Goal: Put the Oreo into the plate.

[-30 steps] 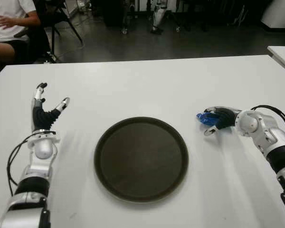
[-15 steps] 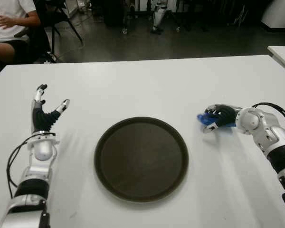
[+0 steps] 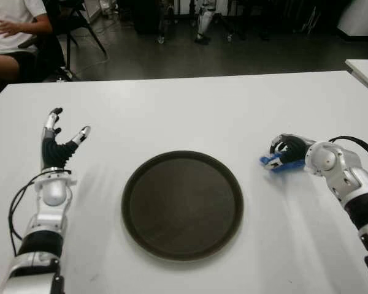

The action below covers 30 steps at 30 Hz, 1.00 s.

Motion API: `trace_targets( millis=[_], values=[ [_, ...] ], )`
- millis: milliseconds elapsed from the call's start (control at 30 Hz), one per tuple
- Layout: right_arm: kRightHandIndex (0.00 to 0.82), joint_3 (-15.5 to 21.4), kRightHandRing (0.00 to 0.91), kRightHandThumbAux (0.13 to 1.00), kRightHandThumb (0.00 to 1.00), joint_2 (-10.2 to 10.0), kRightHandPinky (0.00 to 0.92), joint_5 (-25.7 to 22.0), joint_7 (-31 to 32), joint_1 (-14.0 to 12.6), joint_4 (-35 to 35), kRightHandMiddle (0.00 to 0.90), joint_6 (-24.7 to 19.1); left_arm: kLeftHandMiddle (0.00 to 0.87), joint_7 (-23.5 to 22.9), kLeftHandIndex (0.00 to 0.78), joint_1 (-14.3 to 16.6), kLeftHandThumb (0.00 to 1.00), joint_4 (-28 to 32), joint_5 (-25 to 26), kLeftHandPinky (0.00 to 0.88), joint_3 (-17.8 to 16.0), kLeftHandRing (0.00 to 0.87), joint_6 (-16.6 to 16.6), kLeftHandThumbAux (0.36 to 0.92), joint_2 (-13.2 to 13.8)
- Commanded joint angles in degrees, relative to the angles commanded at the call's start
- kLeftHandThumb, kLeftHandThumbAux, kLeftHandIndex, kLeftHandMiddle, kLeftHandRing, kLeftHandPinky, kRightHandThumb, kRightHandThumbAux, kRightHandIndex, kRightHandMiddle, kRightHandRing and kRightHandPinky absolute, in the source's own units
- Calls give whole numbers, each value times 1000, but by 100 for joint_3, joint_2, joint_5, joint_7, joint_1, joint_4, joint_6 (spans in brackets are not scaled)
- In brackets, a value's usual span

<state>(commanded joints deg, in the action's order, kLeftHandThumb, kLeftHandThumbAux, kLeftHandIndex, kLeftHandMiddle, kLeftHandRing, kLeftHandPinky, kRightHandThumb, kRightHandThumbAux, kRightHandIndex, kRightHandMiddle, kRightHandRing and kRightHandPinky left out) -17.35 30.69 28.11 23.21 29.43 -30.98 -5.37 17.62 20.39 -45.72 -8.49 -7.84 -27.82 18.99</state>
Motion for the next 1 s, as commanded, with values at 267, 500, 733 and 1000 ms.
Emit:
trace_targets(
  millis=[267,500,733,1000],
  values=[
    [527,-20,675,726,149,37,363,1,116,-34,185,671,-130,35,84,44,-30,0,85,-88,0,-7,21,117,554,-11],
    [497,-31,675,733,134,35,432,36,101,-33,187,666,-160,43,1,48,-116,0,322,-1,0,-44,25,179,578,-75],
    [439,-13,693,731,561,20,469,19,91,-34,196,690,-197,39,-1,40,-217,0,571,-70,0,-9,16,437,587,-43],
    [427,-4,713,729,670,19,544,26,36,-46,204,723,-181,35,-77,36,-254,0,699,-37,0,-15,5,587,576,-51]
  ],
)
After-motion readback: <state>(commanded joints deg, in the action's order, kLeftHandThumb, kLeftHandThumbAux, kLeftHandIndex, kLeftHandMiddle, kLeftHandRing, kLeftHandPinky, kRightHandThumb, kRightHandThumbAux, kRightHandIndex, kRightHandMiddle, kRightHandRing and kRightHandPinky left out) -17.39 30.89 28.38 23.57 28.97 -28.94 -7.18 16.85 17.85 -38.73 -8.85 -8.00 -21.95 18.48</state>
